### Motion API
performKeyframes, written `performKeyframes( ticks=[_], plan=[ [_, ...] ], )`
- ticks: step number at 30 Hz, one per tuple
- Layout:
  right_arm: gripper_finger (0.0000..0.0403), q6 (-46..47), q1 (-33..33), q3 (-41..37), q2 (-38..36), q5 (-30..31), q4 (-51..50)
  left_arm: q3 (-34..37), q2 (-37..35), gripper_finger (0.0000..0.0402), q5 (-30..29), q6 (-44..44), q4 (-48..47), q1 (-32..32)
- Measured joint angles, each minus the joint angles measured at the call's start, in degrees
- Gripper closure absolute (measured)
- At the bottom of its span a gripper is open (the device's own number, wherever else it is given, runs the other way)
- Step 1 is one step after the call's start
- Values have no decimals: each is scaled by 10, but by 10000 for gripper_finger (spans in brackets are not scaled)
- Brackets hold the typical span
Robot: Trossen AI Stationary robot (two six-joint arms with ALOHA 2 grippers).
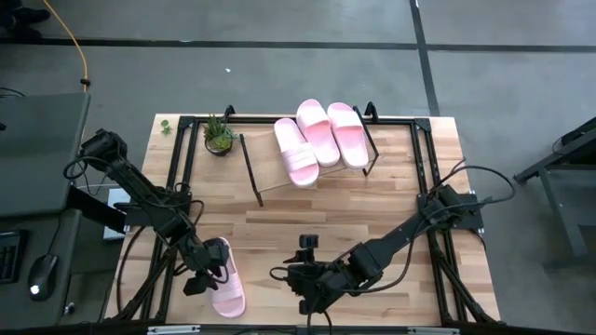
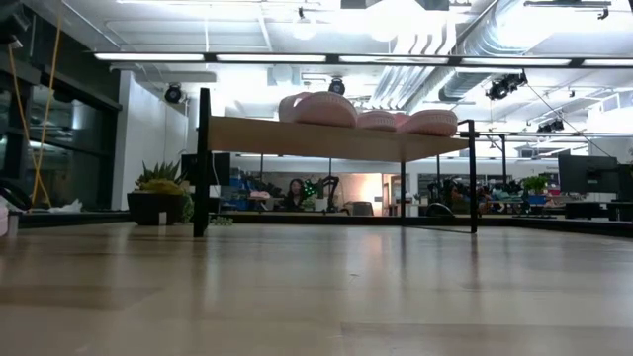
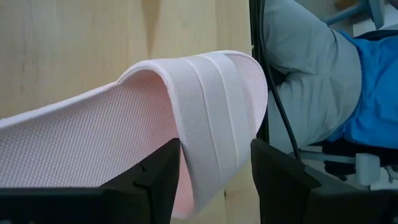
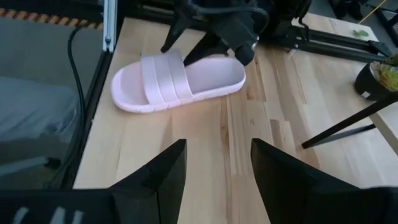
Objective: Pick and place slides into the shelf
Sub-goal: Put the pink slide on the shelf
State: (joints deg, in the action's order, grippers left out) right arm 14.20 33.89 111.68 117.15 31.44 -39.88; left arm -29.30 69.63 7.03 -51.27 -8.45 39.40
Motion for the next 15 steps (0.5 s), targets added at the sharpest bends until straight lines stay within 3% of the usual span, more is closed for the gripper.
performKeyframes(
  ticks=[15],
  plan=[
    [233,-1,-1,0,7,-2,12,0,53,222,33,-9,35,0]
  ],
)
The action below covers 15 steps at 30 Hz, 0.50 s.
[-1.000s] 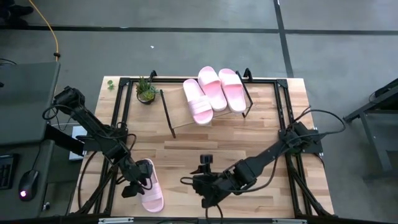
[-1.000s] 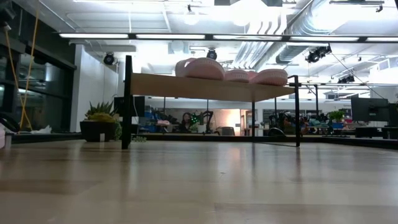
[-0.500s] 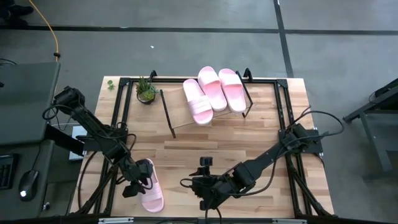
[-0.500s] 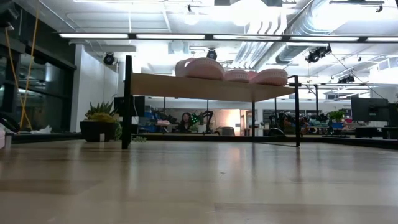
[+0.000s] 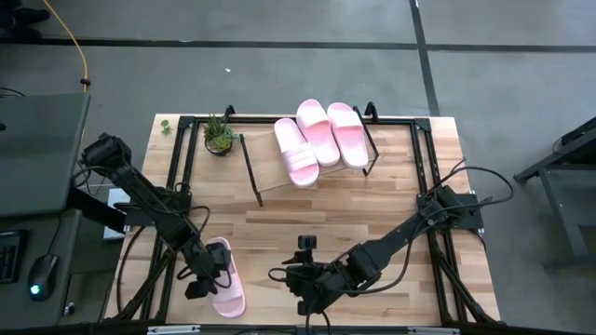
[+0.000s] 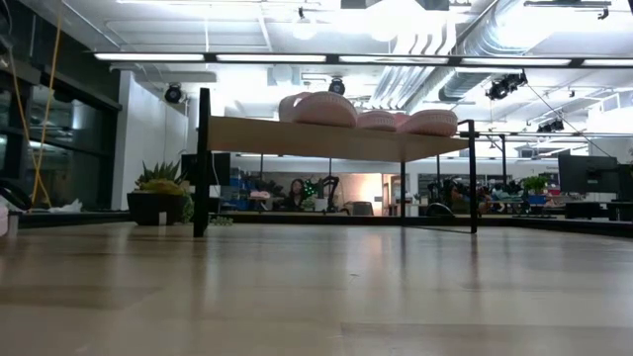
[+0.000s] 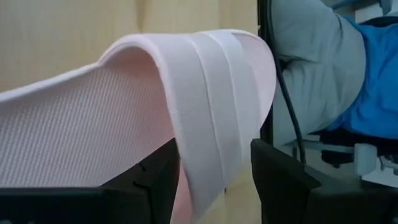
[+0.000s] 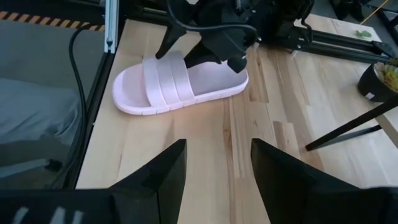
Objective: Pick and place slides into the shelf
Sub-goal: Put the pink slide on the shelf
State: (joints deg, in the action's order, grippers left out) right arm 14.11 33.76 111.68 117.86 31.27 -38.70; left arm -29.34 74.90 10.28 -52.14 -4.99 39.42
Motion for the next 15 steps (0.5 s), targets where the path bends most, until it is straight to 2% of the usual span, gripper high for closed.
performKeyframes(
  ticks=[9,12,15],
  plan=[
    [233,0,0,0,0,0,0,0,4,224,-3,7,16,0],
    [233,0,0,0,0,1,1,0,4,243,-4,7,16,0],
    [233,0,0,0,0,2,2,0,4,279,-8,7,16,0]
  ],
)
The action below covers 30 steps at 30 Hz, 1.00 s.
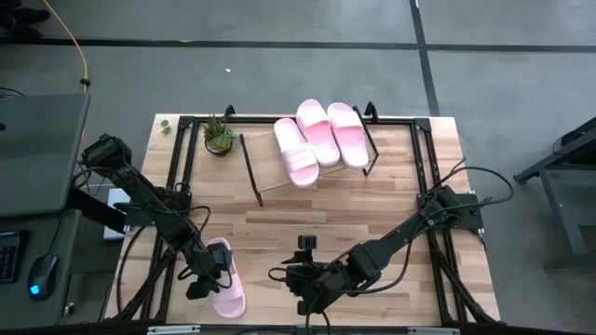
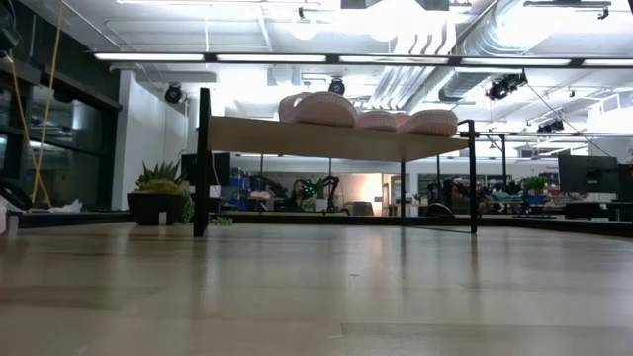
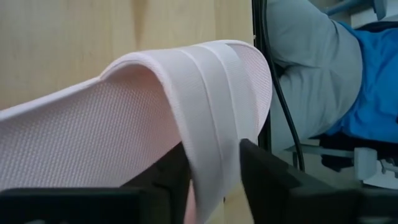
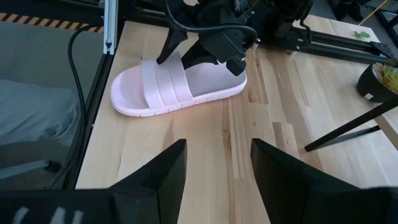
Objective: Pick and place slides into the shelf
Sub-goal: Put the pink slide on the shelf
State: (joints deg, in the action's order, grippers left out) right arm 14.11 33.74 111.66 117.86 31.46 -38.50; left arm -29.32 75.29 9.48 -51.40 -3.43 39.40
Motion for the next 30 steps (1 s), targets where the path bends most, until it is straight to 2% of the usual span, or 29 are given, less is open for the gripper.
performKeyframes(
  ticks=[7,9,13,18,23,30],
  plan=[
    [233,0,0,0,0,0,3,0,0,378,-1,2,3,0],
    [233,3,0,0,0,0,3,0,0,393,-3,4,5,0],
    [233,-2,0,0,0,1,3,0,0,382,-10,6,4,0],
    [234,-25,0,0,0,29,3,0,0,396,-10,12,5,0],
    [234,-36,0,0,0,45,3,-3,0,389,-14,15,6,0],
    [234,-41,0,0,0,50,3,-39,-5,393,-16,43,-3,-1]
  ],
)
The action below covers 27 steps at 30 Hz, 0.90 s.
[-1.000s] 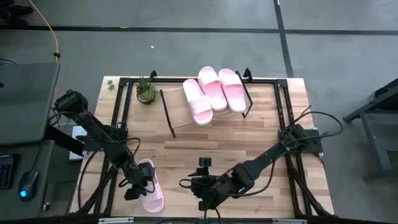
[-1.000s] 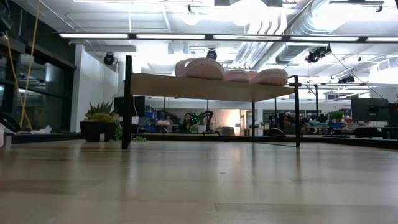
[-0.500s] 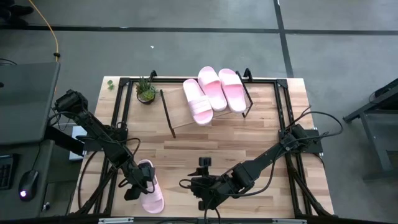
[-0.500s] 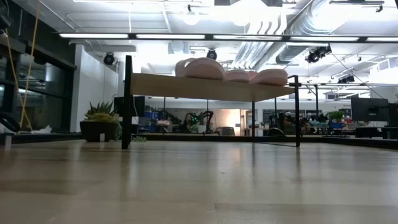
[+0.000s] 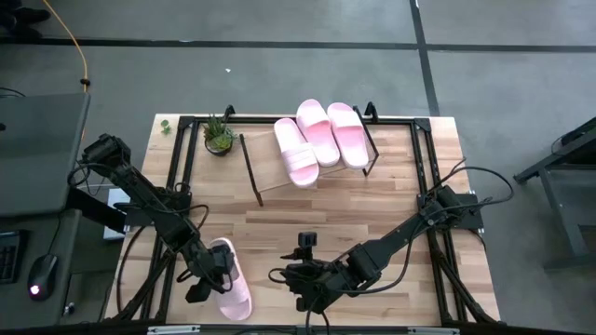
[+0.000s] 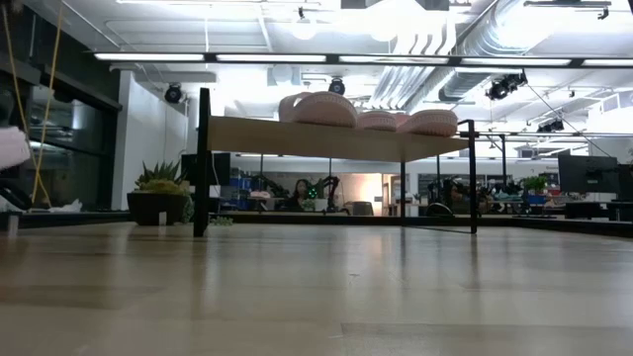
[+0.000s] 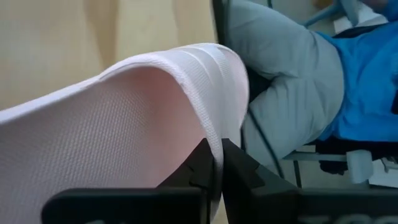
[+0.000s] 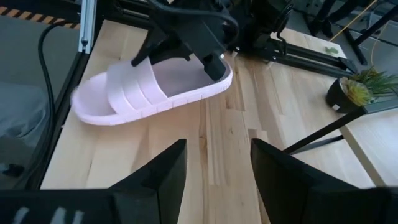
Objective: Pick and place slides into the shelf
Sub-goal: Put the pink slide on the shelf
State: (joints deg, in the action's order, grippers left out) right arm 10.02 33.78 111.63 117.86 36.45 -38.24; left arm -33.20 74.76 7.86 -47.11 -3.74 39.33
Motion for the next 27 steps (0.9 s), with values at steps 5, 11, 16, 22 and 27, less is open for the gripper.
performKeyframes(
  ticks=[5,11,16,22,27],
  plan=[
    [234,-20,1,0,0,9,0,-48,-5,397,-6,27,-58,0],
    [234,-81,14,0,0,67,0,-120,-6,398,-45,66,-176,0],
    [234,-132,21,0,0,115,-1,-180,-8,395,-69,95,-244,-19],
    [234,-179,20,0,-1,151,-1,-218,-13,399,-56,150,-275,-87],
    [234,-212,20,0,-1,189,-1,-238,-16,394,-26,195,-287,-146]
  ],
)
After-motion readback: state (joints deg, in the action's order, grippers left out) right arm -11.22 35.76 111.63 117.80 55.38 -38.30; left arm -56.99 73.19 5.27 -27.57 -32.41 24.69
